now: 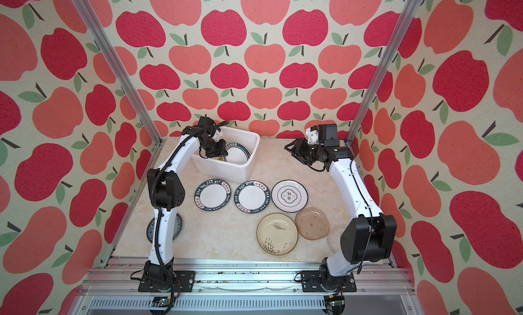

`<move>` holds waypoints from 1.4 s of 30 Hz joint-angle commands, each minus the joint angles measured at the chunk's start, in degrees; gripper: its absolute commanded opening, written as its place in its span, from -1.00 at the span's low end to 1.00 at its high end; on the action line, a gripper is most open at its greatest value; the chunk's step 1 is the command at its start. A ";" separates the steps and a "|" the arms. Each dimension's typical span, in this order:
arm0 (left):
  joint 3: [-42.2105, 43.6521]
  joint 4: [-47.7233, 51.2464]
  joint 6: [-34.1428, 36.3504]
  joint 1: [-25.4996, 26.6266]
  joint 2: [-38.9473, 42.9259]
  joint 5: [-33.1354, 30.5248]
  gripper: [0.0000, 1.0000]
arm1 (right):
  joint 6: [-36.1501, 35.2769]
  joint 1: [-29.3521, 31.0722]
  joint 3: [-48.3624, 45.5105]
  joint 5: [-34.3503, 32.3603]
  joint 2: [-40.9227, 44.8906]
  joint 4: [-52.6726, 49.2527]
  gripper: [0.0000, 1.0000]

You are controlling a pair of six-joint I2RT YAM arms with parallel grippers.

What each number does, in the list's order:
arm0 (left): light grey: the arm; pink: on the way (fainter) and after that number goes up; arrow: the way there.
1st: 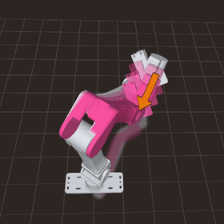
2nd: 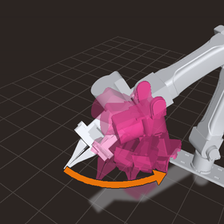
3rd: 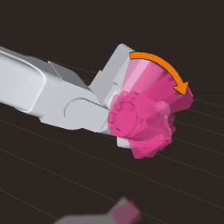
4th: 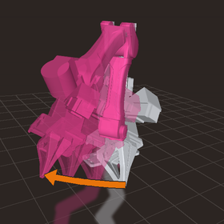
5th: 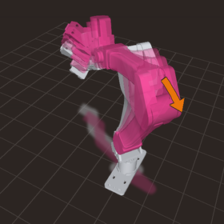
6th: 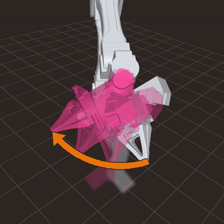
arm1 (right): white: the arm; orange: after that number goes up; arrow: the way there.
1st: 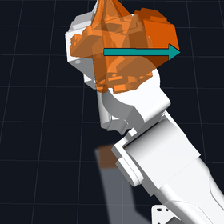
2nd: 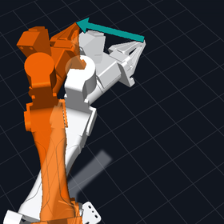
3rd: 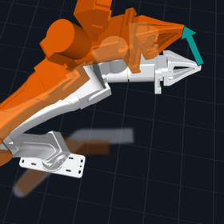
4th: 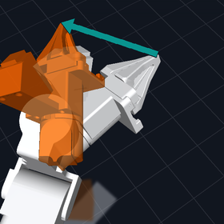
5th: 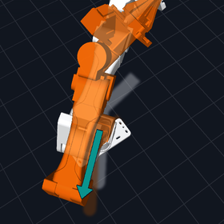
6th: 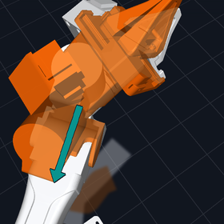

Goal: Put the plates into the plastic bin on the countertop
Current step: 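Release the red-ringed plate onto the yellow plate with the left gripper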

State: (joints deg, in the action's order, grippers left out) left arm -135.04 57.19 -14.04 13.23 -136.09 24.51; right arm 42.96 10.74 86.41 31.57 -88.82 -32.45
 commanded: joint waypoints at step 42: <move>-2.11 0.93 5.93 0.80 -4.75 -10.09 0.80 | -2.22 -1.47 -2.93 2.00 2.21 -0.98 0.08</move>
State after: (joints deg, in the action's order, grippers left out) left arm -135.39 58.19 -9.30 13.47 -141.88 18.09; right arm 42.70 9.82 83.96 33.08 -87.96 -31.88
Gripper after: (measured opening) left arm 0.888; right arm 0.538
